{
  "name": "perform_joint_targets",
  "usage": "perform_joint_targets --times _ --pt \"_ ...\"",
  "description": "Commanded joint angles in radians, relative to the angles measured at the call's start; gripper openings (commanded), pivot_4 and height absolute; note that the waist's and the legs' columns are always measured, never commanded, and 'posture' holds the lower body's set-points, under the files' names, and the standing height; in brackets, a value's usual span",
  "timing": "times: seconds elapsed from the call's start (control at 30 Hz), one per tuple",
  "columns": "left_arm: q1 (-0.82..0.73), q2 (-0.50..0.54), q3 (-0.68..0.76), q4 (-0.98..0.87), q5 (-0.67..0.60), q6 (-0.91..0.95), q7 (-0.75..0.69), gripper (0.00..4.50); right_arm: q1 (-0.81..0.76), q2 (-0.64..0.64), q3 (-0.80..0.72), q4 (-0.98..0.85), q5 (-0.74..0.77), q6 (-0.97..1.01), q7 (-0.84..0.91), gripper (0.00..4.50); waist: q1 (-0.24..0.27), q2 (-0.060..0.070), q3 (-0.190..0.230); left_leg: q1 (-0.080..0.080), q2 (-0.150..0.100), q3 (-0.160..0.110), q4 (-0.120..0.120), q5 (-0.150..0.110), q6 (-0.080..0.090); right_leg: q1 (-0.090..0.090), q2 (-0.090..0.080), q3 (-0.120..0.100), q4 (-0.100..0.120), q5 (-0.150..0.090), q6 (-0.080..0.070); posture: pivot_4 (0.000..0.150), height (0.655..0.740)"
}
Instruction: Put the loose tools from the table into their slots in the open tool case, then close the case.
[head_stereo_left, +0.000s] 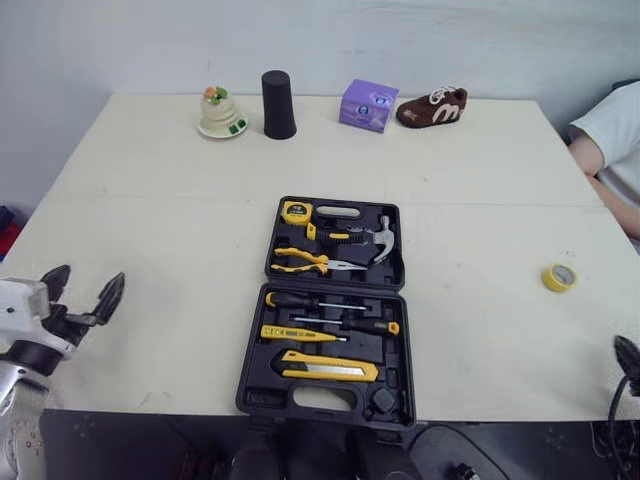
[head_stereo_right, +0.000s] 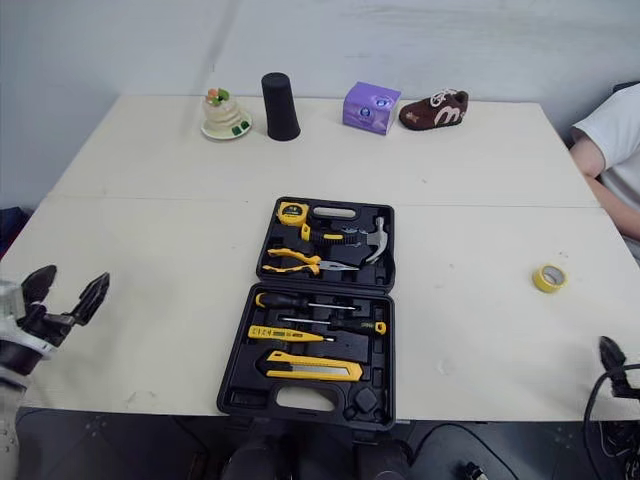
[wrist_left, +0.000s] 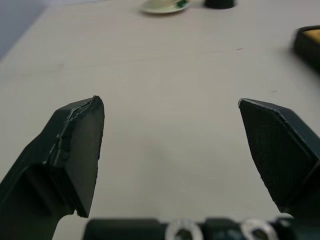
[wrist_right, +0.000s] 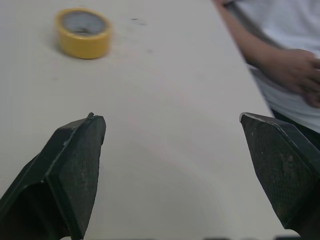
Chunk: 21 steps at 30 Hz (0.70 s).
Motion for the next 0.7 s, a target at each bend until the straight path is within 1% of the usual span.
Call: perform_joint_targets --times 0.03,0.1,0.17,0.27,0.33,0.43,0.53,0.63,0.7 --pt "-0.026 0.054 -0.066 -0.118 -0.078 0.057 -0.077 4.46 -0.044 -0.119 0.003 -0.071 0.083 0.138 0.125 4.5 0.0 0.0 0.0 0.0 0.0 0.0 0.0 0.0 0.0 0.0 0.001 0.001 0.0 0.0 0.001 0.15 0.74" --pt "-0.061 0.095 -0.125 -0.162 -0.102 0.095 -0.124 4.46 -0.095 -0.198 0.037 -0.073 0.106 0.227 0.199 4.5 0.002 0.0 0.0 0.001 0.001 0.0 0.0 0.0 -0.001 0.0 0.002 0.002 -0.001 0.001 0.001 0.15 0.74" --pt "-0.087 0.154 -0.168 -0.198 -0.155 0.171 -0.174 4.46 -0.154 -0.257 0.088 -0.048 0.097 0.268 0.251 4.5 0.002 -0.001 0.001 0.001 0.001 0.0 0.0 0.001 -0.001 0.0 0.005 0.003 -0.001 0.0 0.001 0.15 0.74" --pt "-0.154 0.242 -0.231 -0.206 -0.172 0.204 -0.275 4.46 -0.271 -0.344 0.211 0.05 0.028 0.303 0.322 4.5 0.001 -0.001 0.002 0.001 0.003 0.0 0.001 0.001 -0.002 -0.001 0.009 0.005 -0.001 0.001 0.001 0.15 0.74" --pt "-0.2 0.264 -0.254 -0.196 -0.174 0.206 -0.306 4.46 -0.346 -0.382 0.272 0.111 0.0 0.33 0.356 4.5 0.002 0.001 0.003 0.001 0.003 0.001 0.002 0.001 -0.002 -0.001 0.011 0.006 0.0 0.0 0.001 0.15 0.74" --pt "-0.274 0.279 -0.304 -0.208 -0.19 0.224 -0.35 4.46 -0.514 -0.457 0.436 0.229 -0.084 0.378 0.472 4.5 0.001 0.005 0.006 0.0 0.006 0.004 0.008 0.001 -0.002 -0.002 0.012 0.008 0.0 0.0 0.001 0.15 0.74" --pt "-0.301 0.268 -0.339 -0.223 -0.185 0.227 -0.367 4.46 -0.643 -0.474 0.543 0.329 -0.156 0.393 0.535 4.5 0.0 0.005 0.006 -0.001 0.006 0.008 0.009 0.0 -0.001 -0.004 0.013 0.01 0.001 0.0 0.002 0.15 0.74" --pt "-0.322 0.254 -0.382 -0.253 -0.189 0.242 -0.362 4.46 -0.786 -0.464 0.637 0.451 -0.23 0.374 0.604 4.5 -0.001 0.006 0.007 -0.001 0.009 0.01 0.01 0.0 -0.002 -0.006 0.013 0.01 0.002 0.0 0.002 0.15 0.74" --pt "-0.322 0.268 -0.389 -0.281 -0.245 0.305 -0.365 4.46 -0.894 -0.441 0.7 0.545 -0.287 0.351 0.644 4.5 -0.003 0.006 0.007 -0.001 0.009 0.017 0.011 0.0 -0.002 -0.012 0.014 0.011 0.007 0.0 0.002 0.15 0.74"
